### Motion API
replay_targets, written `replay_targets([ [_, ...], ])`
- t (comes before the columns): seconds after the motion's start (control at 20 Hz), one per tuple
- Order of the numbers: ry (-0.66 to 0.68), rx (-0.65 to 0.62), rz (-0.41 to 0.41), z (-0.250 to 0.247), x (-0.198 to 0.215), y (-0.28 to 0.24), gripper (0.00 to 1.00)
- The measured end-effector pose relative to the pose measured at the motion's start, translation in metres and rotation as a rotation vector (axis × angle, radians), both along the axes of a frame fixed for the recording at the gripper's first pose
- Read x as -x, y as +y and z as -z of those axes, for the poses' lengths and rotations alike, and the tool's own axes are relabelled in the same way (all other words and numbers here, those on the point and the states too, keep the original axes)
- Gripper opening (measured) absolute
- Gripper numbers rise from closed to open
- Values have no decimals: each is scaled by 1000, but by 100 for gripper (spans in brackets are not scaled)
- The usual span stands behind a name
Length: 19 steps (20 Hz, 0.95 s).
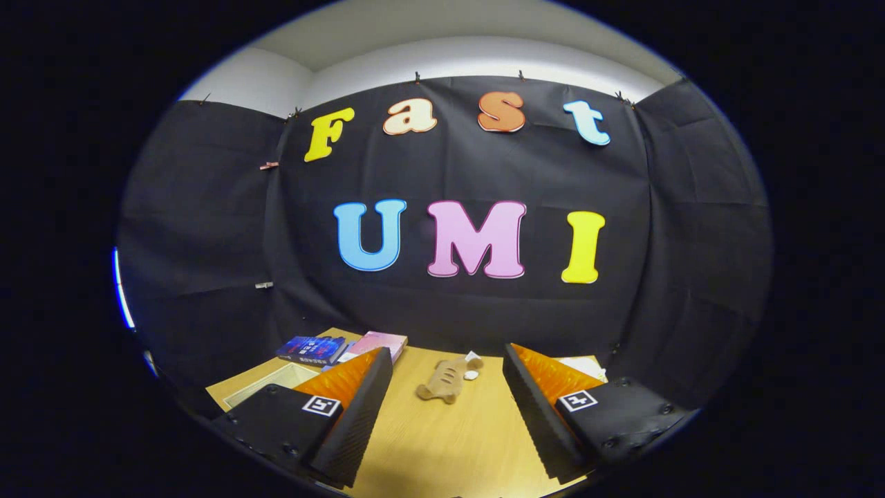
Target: Open the storage box then place both shoes into the box .Put the left shoe in first, then the right shoe, with the right side of both shoes facing outward in a uniform manner.
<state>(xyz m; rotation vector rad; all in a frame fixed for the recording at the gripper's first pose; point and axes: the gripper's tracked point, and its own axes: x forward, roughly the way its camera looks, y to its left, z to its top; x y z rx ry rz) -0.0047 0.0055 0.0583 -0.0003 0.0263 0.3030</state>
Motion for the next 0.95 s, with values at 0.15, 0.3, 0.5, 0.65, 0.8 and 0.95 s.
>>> replay_targets([
  [0.15, -41, 23, 71, -5, -3, -27, 98],
  [0.3, -39, 30, 125, 5, -4, -43, 98],
  [0.5, -38, 37, 145, 9, 3, -51, 98],
  [0.65, -34, 6, 126, 15, 11, -43, 98],
  [0.8, -22, 7, 106, 22, 15, -37, 98],
  [0.95, -22, -9, 85, 20, 16, -28, 98],
])
